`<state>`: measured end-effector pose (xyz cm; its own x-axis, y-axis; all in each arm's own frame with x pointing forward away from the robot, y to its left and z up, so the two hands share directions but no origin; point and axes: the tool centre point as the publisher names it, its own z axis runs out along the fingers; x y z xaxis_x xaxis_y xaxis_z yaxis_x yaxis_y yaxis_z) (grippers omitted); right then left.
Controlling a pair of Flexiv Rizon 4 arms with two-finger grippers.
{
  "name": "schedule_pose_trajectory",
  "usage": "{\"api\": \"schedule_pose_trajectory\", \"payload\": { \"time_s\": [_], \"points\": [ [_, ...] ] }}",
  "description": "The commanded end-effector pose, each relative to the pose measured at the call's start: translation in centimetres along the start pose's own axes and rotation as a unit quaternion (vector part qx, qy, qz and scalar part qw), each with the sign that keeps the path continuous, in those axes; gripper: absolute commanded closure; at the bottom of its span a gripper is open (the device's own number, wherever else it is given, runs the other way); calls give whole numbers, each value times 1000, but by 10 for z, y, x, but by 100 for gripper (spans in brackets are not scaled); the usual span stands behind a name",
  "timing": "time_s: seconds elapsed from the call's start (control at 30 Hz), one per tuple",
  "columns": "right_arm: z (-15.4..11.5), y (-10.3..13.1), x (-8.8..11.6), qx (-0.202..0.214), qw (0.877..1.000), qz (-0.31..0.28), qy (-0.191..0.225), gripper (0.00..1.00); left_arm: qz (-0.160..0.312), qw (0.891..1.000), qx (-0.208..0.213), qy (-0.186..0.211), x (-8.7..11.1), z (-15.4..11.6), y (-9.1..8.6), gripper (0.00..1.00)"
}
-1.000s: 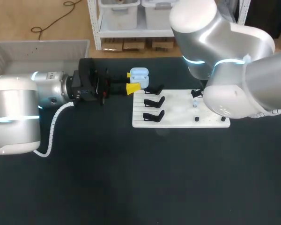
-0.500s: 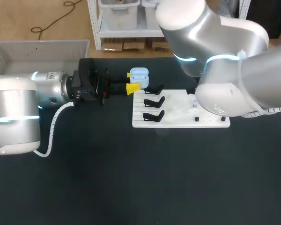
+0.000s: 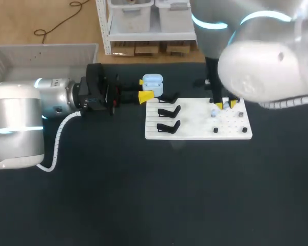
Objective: Pick up each earbud case from the left stands, insert the matching earbuds, close the lid, and place the case in the box.
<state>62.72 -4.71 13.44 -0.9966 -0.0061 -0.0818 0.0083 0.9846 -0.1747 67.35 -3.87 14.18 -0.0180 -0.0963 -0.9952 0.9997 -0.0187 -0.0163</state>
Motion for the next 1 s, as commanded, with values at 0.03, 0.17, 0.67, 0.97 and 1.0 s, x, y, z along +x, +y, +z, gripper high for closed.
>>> {"api": "schedule_pose_trajectory", "payload": {
  "time_s": [0.03, 0.17, 0.67, 0.97, 1.0],
  "points": [
    [-38, 12, -1, 6, 1000, 4, -4, 100, 0, 1000, -1, 0, 1, 0, 0, 100],
    [-56, 34, -4, -2, 1000, 2, -2, 100, 0, 1000, -1, 0, 1, 0, 0, 100],
    [-76, 106, -16, 10, 1000, -5, -7, 100, 0, 1000, -1, 0, 1, 0, 0, 100],
    [-76, 106, -16, 10, 1000, -5, -7, 100, 0, 1000, -1, 0, 1, 0, 0, 100],
    [-76, 106, -16, 10, 1000, -5, -7, 100, 0, 1000, -1, 0, 1, 0, 0, 100]
  ]
}}
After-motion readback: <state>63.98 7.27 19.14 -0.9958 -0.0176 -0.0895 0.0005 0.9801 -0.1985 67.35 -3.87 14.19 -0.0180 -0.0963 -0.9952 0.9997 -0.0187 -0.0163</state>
